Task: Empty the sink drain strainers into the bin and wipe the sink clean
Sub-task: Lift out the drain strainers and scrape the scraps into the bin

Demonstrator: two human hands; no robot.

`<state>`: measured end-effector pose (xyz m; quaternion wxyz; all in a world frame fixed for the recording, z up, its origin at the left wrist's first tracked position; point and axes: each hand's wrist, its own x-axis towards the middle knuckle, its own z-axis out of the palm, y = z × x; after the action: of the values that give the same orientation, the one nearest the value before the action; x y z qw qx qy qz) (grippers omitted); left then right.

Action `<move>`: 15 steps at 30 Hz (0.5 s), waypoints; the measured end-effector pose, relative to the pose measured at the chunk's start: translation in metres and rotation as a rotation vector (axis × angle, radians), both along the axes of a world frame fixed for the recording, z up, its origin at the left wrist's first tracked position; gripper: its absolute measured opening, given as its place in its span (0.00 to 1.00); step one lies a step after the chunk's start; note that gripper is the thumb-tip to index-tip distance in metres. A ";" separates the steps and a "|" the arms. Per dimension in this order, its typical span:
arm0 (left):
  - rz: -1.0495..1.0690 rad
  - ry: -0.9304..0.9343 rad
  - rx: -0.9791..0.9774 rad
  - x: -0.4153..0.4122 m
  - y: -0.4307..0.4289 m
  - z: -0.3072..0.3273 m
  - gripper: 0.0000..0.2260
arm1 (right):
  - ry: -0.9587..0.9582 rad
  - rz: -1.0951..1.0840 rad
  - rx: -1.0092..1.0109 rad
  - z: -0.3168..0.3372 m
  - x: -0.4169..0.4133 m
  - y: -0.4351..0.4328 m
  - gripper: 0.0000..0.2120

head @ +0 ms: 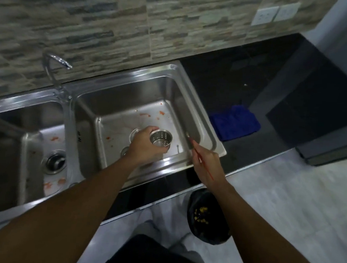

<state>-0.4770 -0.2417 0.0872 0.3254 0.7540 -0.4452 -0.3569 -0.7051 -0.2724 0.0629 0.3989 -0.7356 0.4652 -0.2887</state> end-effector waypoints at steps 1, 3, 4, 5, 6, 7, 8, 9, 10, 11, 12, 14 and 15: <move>-0.002 0.000 0.018 0.007 -0.001 -0.006 0.32 | 0.003 0.021 0.027 -0.001 0.009 -0.007 0.18; -0.015 -0.010 0.056 0.019 -0.004 -0.019 0.33 | 0.112 0.077 -0.046 -0.005 0.023 -0.017 0.18; -0.017 -0.013 0.077 0.024 -0.007 -0.028 0.34 | 0.160 0.099 -0.057 -0.009 0.029 -0.022 0.19; -0.014 -0.009 0.101 0.029 -0.009 -0.037 0.35 | 0.200 0.112 -0.032 -0.012 0.035 -0.027 0.19; -0.007 0.000 0.127 0.033 -0.012 -0.047 0.36 | 0.245 0.125 -0.006 -0.016 0.041 -0.030 0.19; -0.003 0.005 0.153 0.036 -0.014 -0.054 0.36 | 0.273 0.128 0.021 -0.020 0.048 -0.033 0.19; -0.005 -0.001 0.181 0.037 -0.016 -0.061 0.36 | 0.298 0.113 0.046 -0.023 0.053 -0.034 0.19; -0.015 -0.010 0.205 0.039 -0.018 -0.068 0.36 | 0.327 0.071 0.067 -0.026 0.058 -0.034 0.19; -0.024 -0.013 0.223 0.041 -0.020 -0.077 0.36 | 0.349 0.001 0.077 -0.028 0.063 -0.034 0.19; -0.035 -0.008 0.236 0.043 -0.023 -0.085 0.36 | 0.357 -0.080 0.068 -0.029 0.067 -0.033 0.19; -0.045 0.000 0.250 0.044 -0.026 -0.094 0.36 | 0.349 -0.142 0.044 -0.029 0.069 -0.032 0.19; -0.071 0.018 0.290 0.048 -0.031 -0.109 0.40 | 0.337 -0.170 0.009 -0.031 0.071 -0.032 0.19; -0.089 0.031 0.309 0.050 -0.033 -0.116 0.42 | 0.332 -0.155 -0.002 -0.033 0.072 -0.032 0.19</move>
<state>-0.4273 -0.2751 -0.0286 0.1961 0.7689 -0.4129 -0.4470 -0.6333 -0.3048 0.0304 0.2924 -0.7356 0.5796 -0.1936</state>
